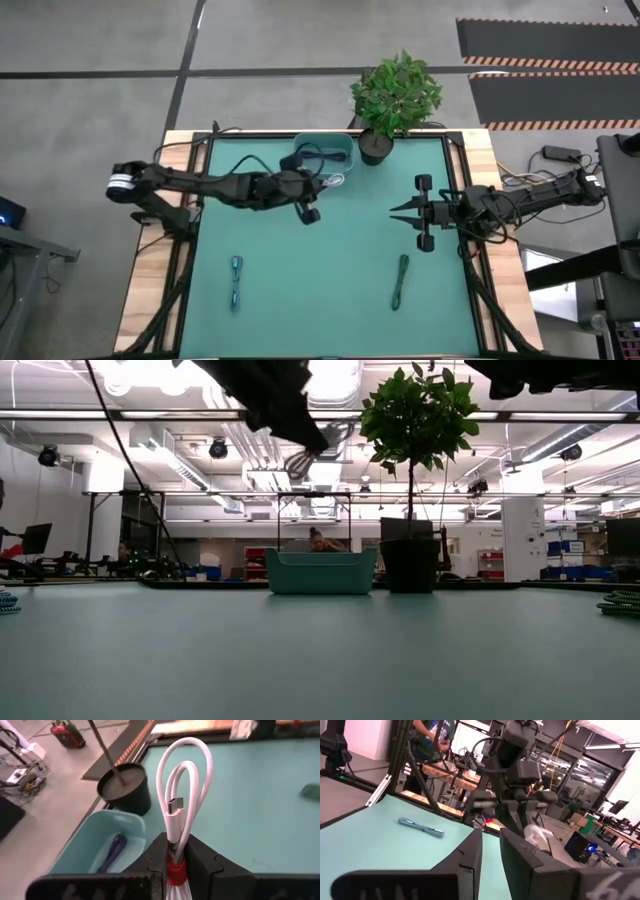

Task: Pick and place USB-C Cables
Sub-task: Put the white charger cable into the green bin

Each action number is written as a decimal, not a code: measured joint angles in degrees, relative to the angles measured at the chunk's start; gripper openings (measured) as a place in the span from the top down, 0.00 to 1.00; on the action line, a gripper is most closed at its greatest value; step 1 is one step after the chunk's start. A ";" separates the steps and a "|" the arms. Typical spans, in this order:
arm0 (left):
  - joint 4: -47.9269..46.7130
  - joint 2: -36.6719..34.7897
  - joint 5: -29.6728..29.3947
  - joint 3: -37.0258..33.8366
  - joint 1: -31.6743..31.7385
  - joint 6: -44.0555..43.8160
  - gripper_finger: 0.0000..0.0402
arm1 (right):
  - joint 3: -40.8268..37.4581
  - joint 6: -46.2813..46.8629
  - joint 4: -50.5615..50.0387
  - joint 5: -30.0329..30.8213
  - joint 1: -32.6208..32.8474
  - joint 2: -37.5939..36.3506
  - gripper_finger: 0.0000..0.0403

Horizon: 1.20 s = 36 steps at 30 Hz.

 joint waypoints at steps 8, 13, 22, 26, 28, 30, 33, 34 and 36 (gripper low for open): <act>-7.93 4.37 3.12 3.19 6.32 1.13 0.93 | -0.02 0.74 0.12 0.00 0.00 0.05 0.85; -10.08 5.48 7.99 5.46 9.88 1.18 0.93 | -0.02 0.68 0.49 0.00 0.00 0.05 0.85; -16.38 8.79 9.13 12.51 13.08 6.13 0.93 | -0.02 0.52 0.60 0.02 0.00 -0.06 0.85; -16.75 10.35 9.28 12.80 15.39 6.99 0.93 | -0.02 0.55 0.63 0.02 0.00 -0.27 0.85; -16.83 11.18 9.74 12.69 16.75 7.23 0.93 | -0.02 0.60 0.58 0.02 0.01 -0.32 0.85; -16.75 12.00 10.03 12.60 18.02 7.26 0.93 | -0.02 0.61 0.58 0.02 0.00 -0.32 0.85; -15.99 13.17 10.15 12.51 19.14 7.70 0.93 | -0.02 0.61 0.54 0.02 0.00 -0.30 0.85; -15.51 13.40 10.34 12.35 19.44 8.12 0.93 | -0.02 0.59 0.52 0.02 0.00 -0.30 0.85; -14.49 14.23 10.39 12.18 19.70 8.59 0.93 | -0.02 0.53 0.44 0.04 0.00 -0.31 0.85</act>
